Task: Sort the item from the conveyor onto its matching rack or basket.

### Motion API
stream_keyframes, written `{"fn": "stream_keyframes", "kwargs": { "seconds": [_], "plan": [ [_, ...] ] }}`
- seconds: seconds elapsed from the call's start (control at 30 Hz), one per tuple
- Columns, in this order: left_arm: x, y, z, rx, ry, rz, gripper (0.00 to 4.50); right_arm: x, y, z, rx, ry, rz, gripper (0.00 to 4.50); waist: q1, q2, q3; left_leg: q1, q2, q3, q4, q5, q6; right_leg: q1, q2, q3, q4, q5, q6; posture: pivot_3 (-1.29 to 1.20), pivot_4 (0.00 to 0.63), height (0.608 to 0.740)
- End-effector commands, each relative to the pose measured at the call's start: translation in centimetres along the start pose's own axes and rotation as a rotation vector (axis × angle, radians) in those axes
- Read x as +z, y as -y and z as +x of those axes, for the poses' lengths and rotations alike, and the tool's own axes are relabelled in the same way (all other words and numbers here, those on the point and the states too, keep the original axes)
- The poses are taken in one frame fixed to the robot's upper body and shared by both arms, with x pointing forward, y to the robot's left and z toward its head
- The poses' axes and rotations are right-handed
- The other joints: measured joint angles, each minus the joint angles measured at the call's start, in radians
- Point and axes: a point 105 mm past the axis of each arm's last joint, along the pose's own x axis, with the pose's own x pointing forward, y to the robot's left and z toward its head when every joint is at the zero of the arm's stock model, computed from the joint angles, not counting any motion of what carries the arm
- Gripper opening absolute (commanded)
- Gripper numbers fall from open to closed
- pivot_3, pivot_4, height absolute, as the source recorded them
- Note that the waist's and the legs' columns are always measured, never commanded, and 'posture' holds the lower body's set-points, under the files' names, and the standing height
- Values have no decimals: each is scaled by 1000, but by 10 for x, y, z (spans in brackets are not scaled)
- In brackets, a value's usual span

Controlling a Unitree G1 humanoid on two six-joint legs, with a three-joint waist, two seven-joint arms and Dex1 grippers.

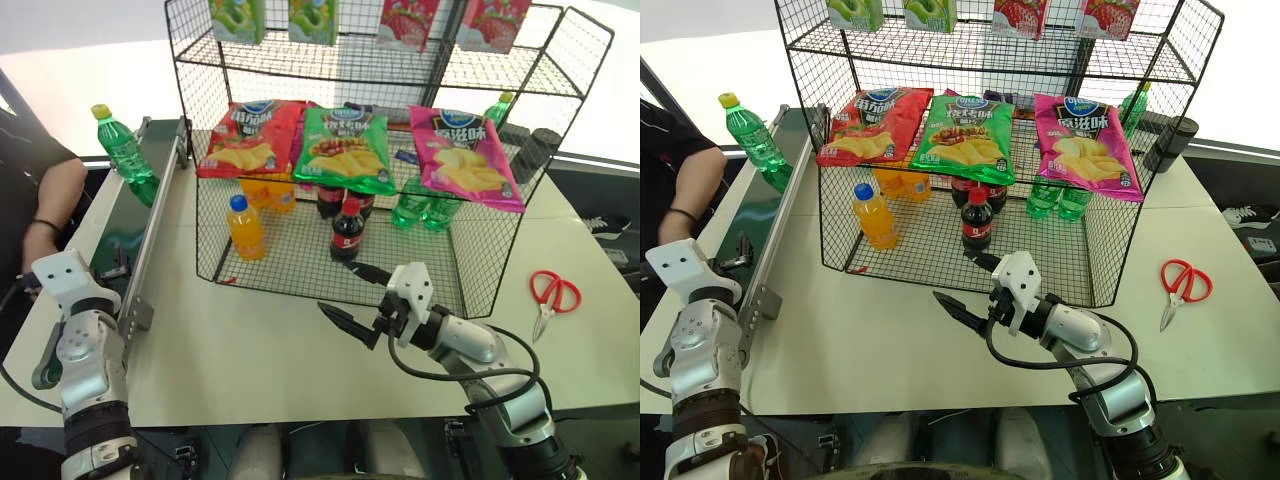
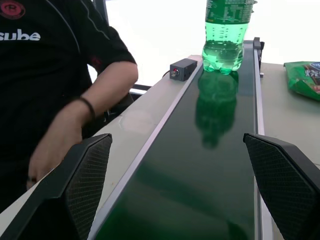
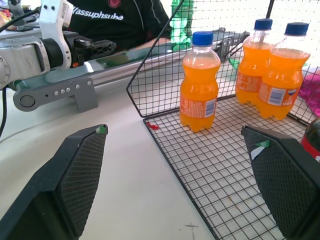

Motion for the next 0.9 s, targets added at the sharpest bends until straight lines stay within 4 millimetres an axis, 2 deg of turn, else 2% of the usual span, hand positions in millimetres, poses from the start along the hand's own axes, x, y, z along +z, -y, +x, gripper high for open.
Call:
{"fn": "stream_keyframes", "kwargs": {
  "seconds": [0.03,0.4,0.9],
  "plan": [
    [14,9,5,-36,58,7,4500,12,-2,1,6,43,-33,4459,0,0,0,0,0,0,0,0,0,0,0,0,0,0,0,0,150,740],
    [17,15,9,-59,77,-5,4500,8,-3,4,20,51,-14,4459,-2,0,0,0,0,0,0,0,0,0,0,0,0,0,0,0,150,740],
    [18,9,10,16,98,12,4500,7,-4,5,33,56,-10,4459,-2,0,0,0,0,0,0,0,0,0,-1,0,0,0,0,0,150,740]
  ]
}}
